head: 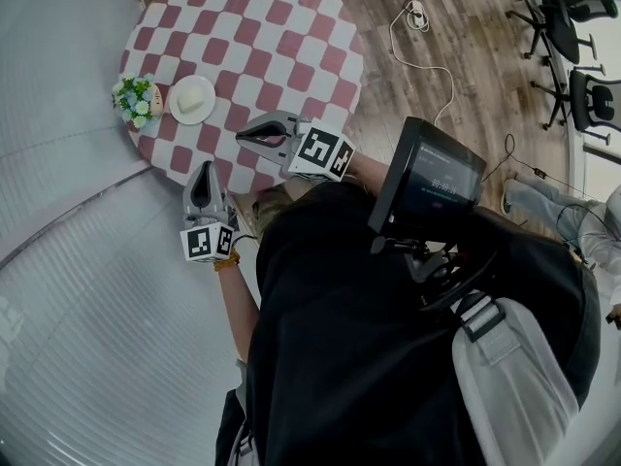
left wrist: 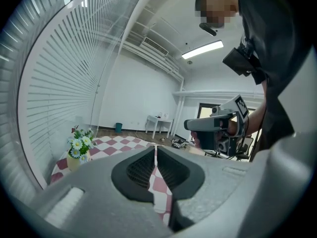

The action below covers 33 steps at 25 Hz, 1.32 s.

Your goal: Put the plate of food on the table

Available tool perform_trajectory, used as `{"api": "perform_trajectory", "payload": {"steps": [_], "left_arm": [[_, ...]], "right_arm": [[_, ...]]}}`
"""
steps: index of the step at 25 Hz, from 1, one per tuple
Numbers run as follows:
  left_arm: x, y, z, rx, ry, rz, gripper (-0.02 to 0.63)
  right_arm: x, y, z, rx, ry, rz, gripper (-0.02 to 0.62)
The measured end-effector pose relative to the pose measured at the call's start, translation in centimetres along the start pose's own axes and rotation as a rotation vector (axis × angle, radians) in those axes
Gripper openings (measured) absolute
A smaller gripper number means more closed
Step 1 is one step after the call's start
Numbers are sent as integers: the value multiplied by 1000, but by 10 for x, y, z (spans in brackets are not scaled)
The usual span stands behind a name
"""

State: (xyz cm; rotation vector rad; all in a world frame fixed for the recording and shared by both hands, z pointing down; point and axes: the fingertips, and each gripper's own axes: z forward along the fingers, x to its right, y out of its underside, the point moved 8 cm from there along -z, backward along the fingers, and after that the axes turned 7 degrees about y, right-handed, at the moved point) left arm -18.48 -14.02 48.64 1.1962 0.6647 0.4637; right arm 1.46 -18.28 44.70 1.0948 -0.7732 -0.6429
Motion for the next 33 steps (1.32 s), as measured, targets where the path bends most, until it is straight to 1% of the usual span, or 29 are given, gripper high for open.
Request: {"api": "perform_trajectory", "payload": {"steps": [17, 33], "left_arm": [[4, 36, 2, -81, 11, -55, 17], [-1, 48, 3, -122, 6, -89, 17]], "right_arm": [[1, 23, 2, -52, -3, 1, 9], [2, 32, 4, -78, -7, 12, 9]]}}
